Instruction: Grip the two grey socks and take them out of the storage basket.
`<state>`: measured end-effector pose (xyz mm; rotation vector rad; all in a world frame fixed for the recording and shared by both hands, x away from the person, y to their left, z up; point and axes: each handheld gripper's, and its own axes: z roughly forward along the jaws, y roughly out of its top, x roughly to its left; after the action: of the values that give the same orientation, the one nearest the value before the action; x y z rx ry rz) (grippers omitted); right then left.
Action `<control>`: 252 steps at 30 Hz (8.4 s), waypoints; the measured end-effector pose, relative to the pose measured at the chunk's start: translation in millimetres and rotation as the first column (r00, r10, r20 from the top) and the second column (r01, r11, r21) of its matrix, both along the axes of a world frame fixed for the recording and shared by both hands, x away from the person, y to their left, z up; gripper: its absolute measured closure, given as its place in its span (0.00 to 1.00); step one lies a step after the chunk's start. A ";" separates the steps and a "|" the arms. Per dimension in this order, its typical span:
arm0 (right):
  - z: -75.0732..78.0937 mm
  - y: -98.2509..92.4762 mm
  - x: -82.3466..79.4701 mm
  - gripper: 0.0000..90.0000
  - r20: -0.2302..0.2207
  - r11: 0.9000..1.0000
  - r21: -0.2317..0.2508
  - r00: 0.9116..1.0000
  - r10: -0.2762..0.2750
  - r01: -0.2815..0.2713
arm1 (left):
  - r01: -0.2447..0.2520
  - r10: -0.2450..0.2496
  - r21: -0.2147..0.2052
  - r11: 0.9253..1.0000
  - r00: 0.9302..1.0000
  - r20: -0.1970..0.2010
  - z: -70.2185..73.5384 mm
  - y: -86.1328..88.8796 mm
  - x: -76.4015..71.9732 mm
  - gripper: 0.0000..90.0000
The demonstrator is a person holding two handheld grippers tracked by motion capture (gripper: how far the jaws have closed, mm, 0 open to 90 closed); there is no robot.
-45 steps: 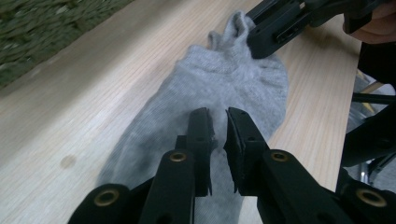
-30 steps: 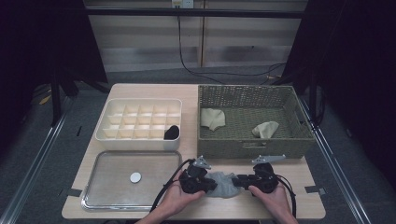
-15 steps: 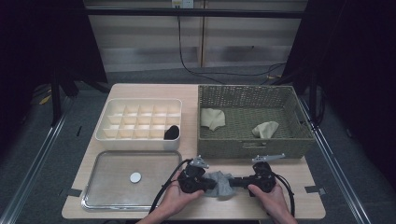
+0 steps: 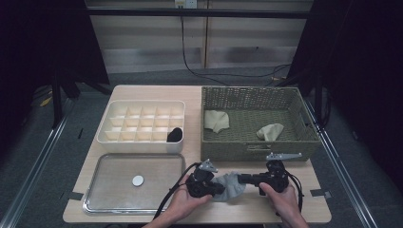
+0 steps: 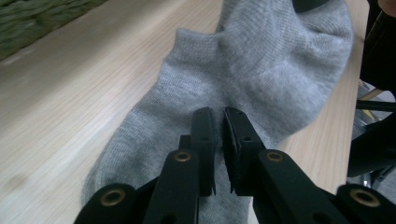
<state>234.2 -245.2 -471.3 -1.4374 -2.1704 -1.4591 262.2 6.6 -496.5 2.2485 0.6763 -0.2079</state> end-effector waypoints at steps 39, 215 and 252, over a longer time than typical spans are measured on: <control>19.0 7.7 -0.2 0.96 0.038 0.996 -0.086 0.999 0.009 -0.006 | -0.062 0.062 -0.004 0.998 0.997 -0.047 2.6 32.6 16.0 0.90; -12.3 40.7 -7.0 0.94 0.016 0.993 -0.099 0.998 0.062 -0.060 | -0.095 0.089 -0.068 0.993 0.992 -0.086 13.1 42.7 14.1 0.59; -18.7 62.1 -10.3 0.91 0.001 0.986 -0.098 0.990 0.139 -0.138 | -0.106 0.101 -0.032 0.994 0.988 -0.118 -4.9 31.8 17.7 0.91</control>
<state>223.8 -183.1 -490.1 -1.2817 -2.3249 -1.3315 279.8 38.3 -501.4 2.1711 0.8421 -0.3004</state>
